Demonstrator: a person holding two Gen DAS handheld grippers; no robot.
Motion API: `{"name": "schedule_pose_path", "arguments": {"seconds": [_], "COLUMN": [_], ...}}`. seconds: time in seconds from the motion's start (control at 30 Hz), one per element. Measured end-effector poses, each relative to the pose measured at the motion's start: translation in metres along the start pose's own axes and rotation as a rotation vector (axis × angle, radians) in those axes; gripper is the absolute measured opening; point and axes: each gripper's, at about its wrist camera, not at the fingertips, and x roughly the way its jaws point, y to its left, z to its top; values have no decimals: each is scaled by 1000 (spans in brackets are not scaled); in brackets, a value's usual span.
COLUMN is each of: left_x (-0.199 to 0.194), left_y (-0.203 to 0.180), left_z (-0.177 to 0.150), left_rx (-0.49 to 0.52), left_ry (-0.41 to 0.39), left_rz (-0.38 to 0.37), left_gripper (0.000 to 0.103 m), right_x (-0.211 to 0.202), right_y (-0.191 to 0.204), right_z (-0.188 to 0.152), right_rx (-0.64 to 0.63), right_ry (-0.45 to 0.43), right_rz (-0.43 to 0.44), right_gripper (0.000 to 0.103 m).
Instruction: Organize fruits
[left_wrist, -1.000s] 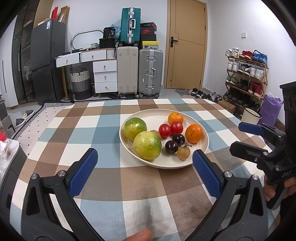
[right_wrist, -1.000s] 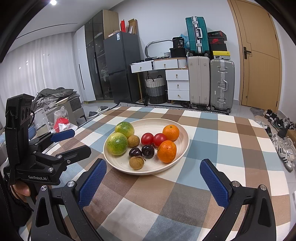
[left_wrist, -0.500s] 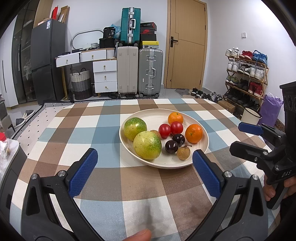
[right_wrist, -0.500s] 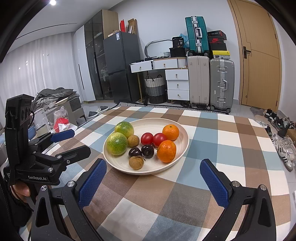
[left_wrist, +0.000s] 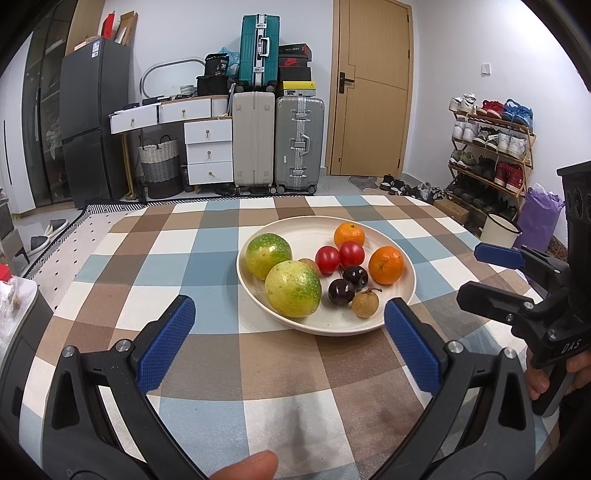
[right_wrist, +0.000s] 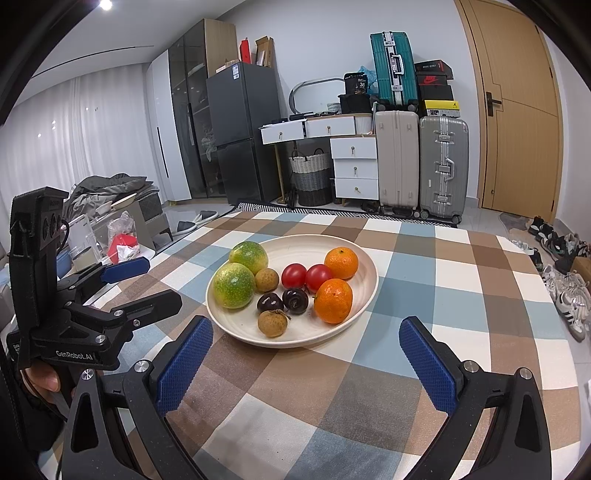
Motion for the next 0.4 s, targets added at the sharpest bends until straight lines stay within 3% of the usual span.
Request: {"name": "schedule_pose_path", "arguments": {"seconds": [0.4], "left_x": [-1], "left_y": [-1], "left_z": [-1], "left_rx": [1], "left_ry": [-5], "left_rz": [-15], "left_gripper": [102], "right_x": [0], "right_y": [2], "right_z": [-1], "right_rx": [-1], "right_ry": [1], "right_rz": [3], "right_gripper": [103]}}
